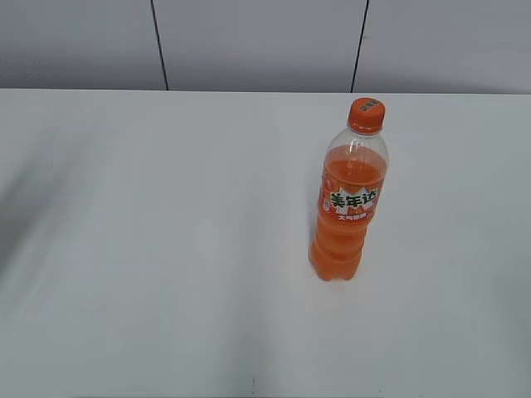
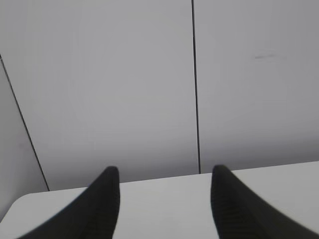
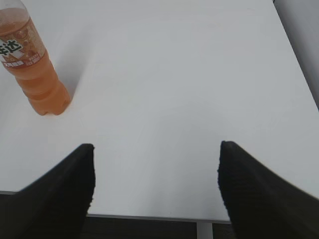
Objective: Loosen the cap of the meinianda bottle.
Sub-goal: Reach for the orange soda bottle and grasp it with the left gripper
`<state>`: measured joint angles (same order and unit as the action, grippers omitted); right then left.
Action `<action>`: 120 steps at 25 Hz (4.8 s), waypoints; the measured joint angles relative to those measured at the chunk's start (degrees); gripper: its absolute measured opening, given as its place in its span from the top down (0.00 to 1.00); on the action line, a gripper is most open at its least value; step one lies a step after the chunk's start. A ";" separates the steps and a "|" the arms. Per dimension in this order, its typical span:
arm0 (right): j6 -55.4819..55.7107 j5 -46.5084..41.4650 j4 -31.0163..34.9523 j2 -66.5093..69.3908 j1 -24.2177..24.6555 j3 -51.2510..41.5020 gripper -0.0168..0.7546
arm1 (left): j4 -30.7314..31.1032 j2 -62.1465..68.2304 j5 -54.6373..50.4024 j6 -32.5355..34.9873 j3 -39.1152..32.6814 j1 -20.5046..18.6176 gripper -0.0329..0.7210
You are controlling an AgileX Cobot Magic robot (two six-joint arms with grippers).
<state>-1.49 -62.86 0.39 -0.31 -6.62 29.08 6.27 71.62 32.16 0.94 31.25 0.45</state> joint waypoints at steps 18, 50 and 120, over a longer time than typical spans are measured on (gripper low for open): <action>0.00 0.00 0.00 0.00 0.00 0.00 0.23 | 0.00 0.32 10.42 -0.47 -11.15 0.00 0.48; 0.00 0.00 0.00 0.00 0.00 0.00 0.23 | 57.24 31.04 28.63 -25.90 1.88 0.00 0.48; 0.00 0.00 0.00 0.00 0.00 0.00 0.23 | 68.94 56.71 21.12 -40.33 38.94 31.54 0.25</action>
<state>-1.49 -62.86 0.39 -0.31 -6.62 29.08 75.21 128.33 53.29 -39.40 70.18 31.98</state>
